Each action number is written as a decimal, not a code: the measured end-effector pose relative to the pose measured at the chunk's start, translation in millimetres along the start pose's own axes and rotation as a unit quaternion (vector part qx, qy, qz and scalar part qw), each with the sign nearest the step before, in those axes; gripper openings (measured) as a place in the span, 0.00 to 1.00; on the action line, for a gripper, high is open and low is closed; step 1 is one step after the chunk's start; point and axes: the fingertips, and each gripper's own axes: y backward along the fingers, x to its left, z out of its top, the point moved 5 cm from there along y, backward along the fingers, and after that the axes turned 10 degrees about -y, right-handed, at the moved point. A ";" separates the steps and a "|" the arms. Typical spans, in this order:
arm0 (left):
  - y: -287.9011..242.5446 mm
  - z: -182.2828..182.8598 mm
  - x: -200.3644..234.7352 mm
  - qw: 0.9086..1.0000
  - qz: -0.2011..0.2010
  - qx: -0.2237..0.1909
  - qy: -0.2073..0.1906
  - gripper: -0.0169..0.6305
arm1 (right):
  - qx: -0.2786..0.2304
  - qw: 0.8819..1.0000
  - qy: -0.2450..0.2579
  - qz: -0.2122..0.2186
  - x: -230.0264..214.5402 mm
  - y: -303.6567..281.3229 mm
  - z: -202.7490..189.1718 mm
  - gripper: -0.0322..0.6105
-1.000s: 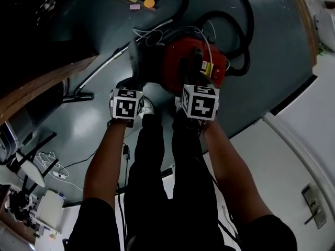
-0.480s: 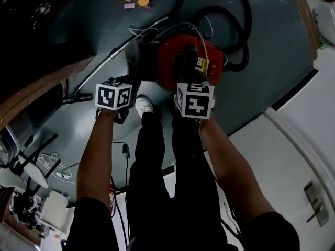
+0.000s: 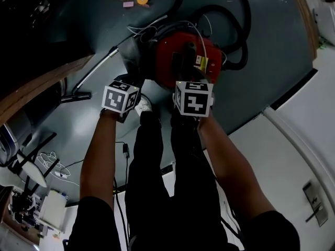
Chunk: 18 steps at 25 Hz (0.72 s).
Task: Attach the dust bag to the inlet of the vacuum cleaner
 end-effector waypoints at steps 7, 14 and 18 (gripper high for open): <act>26.9 -2.5 -7.0 0.991 0.093 -0.053 0.078 0.14 | -0.010 1.000 0.009 0.002 -0.2 11.6 -1.9 0.31; 111.4 27.1 -49.9 0.975 0.192 -0.070 0.089 0.03 | -0.026 0.999 0.026 -0.011 9.3 81.5 -1.9 0.05; 163.1 89.2 -59.3 0.970 0.195 -0.104 0.105 0.03 | -0.060 0.998 0.026 0.011 38.3 131.0 33.7 0.05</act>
